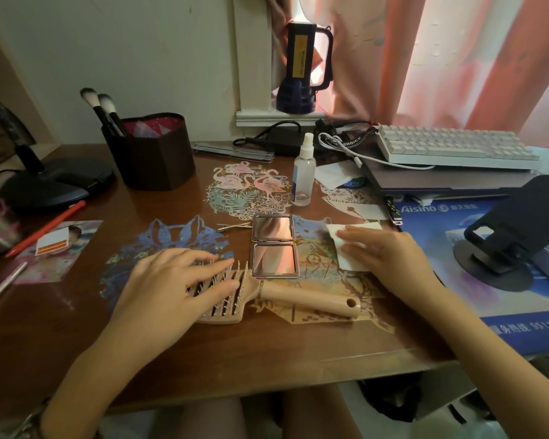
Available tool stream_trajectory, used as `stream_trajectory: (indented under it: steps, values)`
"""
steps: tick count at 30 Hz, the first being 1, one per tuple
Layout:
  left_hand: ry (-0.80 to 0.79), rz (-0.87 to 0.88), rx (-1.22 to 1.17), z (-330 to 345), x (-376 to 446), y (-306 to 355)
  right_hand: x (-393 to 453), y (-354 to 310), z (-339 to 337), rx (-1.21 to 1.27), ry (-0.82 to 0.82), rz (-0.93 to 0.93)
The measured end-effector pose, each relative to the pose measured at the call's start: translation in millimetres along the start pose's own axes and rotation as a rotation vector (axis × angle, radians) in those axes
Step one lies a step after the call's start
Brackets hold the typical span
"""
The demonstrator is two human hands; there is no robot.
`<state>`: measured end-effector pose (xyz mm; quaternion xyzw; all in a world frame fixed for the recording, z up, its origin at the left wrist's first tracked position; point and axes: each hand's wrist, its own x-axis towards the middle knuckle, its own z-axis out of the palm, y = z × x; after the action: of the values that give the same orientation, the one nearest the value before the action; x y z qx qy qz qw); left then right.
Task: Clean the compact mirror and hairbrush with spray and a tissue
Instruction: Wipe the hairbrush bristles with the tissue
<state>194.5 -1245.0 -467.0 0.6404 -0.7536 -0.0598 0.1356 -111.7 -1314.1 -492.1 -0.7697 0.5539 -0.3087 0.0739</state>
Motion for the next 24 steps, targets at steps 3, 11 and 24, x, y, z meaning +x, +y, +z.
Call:
stream_trajectory:
  steps: [3,11,24]
  values:
    - [-0.001,0.003,0.003,0.6,0.5,-0.8,1.7,1.1,0.0,-0.046,-0.144,0.022]
    - [-0.015,-0.014,-0.001,0.1,-0.1,-0.3,3.6,6.3,1.6,-0.232,-0.401,-0.007]
    - [0.021,-0.011,-0.168,-14.5,-5.9,-2.4,-1.2,-89.9,-27.8,0.007,-0.493,-0.224]
